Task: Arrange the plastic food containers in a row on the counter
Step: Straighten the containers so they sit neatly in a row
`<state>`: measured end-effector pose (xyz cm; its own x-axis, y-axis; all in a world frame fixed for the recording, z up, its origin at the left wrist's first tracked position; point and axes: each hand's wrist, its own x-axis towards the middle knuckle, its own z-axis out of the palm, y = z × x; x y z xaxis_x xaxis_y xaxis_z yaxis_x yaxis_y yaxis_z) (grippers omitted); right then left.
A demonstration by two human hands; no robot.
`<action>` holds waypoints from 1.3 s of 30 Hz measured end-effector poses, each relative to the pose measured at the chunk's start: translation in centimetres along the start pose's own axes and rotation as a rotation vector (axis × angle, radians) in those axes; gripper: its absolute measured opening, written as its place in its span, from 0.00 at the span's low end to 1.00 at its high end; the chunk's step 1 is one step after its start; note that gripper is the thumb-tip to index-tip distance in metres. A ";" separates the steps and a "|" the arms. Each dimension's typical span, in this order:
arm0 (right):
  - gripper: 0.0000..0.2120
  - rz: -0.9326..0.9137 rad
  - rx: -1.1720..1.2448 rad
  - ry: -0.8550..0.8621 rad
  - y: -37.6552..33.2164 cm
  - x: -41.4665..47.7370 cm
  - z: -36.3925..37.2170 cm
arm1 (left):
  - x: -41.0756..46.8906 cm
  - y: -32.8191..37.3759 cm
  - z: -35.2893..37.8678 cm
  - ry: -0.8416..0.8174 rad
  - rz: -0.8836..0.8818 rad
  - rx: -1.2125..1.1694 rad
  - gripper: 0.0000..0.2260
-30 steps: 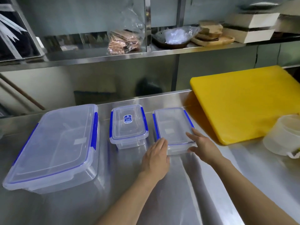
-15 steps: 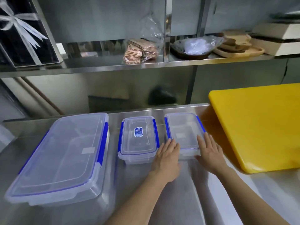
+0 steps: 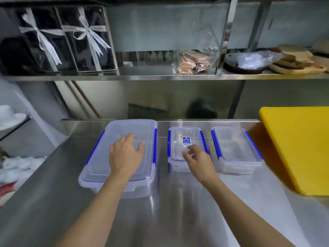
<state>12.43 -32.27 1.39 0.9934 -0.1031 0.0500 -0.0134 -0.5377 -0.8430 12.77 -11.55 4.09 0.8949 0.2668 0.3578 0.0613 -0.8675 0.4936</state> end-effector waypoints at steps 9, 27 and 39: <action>0.39 0.084 0.038 -0.333 -4.4 -2.8 11.0 | -2.4 -11.9 -4.0 -0.289 -0.448 0.204 0.34; 0.37 -0.014 -0.096 -0.452 -6.7 -2.7 15.3 | -2.2 -16.6 -5.6 -0.209 -0.546 0.022 0.27; 0.23 0.177 -0.401 0.310 0.5 2.6 2.4 | -1.9 2.1 3.3 -0.347 0.185 -0.456 0.22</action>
<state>15.31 -30.80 -0.20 0.8924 -0.4314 0.1326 -0.2807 -0.7607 -0.5852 12.61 -15.32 1.84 0.9693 -0.0905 0.2286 -0.2364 -0.5983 0.7656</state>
